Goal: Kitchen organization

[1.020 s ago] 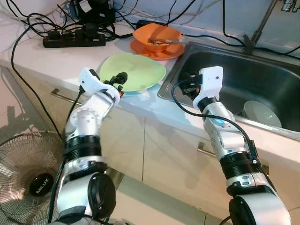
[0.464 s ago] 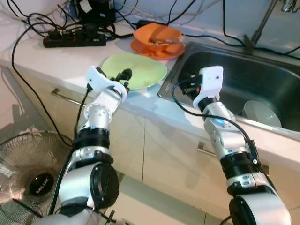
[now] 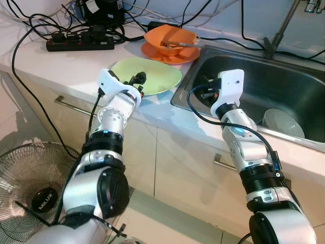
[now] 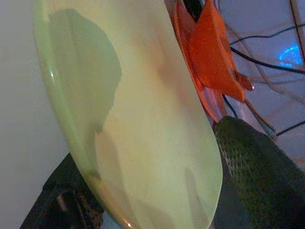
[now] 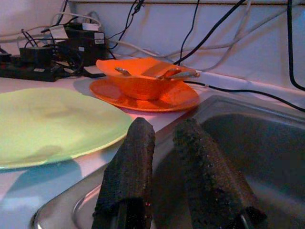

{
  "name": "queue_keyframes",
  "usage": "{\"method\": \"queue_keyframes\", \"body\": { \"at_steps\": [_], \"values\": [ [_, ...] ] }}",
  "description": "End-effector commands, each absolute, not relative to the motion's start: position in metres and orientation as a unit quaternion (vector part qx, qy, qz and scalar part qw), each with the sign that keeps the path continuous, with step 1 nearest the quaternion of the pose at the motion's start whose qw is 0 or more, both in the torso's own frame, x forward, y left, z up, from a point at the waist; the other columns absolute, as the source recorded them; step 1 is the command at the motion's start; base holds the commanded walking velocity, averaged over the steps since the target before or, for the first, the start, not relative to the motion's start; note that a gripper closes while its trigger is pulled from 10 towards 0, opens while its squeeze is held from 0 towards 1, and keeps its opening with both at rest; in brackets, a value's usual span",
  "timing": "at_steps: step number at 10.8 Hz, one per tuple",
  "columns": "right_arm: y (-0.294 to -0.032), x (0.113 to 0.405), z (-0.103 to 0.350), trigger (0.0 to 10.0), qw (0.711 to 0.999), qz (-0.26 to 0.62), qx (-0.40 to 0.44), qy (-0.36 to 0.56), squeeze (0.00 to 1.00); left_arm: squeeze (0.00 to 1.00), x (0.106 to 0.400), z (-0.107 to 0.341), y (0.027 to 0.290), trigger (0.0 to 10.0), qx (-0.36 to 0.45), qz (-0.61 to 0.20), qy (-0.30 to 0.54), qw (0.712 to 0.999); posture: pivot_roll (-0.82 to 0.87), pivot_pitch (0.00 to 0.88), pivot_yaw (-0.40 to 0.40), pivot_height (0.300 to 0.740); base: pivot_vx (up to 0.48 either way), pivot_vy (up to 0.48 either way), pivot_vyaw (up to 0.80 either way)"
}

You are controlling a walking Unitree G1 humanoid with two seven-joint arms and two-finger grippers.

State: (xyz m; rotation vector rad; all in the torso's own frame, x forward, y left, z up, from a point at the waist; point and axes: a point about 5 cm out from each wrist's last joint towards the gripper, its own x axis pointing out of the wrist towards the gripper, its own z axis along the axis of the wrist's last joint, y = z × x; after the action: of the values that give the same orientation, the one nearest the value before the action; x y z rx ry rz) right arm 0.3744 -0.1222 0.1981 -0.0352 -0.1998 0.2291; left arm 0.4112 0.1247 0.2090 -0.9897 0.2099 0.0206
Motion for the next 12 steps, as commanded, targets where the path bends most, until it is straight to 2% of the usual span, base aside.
{"method": "queue_keyframes", "body": {
  "at_steps": [1, 2, 12],
  "values": [
    [-0.1268, 0.3744, 0.1993, 10.0, 0.989, 0.106, -0.019, -0.097, 0.00, 0.00, 0.4145, 0.2216, 0.1231, 9.0, -0.466, 0.005, 0.086, 0.880, 0.07, 0.081, -0.027, 0.740, 0.000, 0.000, 0.00],
    [-0.1273, 0.3744, 0.1996, 10.0, 0.990, 0.105, -0.020, -0.097, 0.00, 0.00, 0.4149, 0.2218, 0.1251, 0.0, -0.465, 0.014, 0.083, 0.882, 0.07, 0.079, -0.027, 0.740, 0.000, 0.000, 0.00],
    [-0.1257, 0.3752, 0.1997, 10.0, 0.990, 0.106, -0.018, -0.096, 0.00, 0.00, 0.4152, 0.2223, 0.1322, 0.0, -0.455, 0.042, 0.073, 0.887, 0.08, 0.076, -0.029, 0.740, 0.000, 0.000, 0.00]
  ]
}}
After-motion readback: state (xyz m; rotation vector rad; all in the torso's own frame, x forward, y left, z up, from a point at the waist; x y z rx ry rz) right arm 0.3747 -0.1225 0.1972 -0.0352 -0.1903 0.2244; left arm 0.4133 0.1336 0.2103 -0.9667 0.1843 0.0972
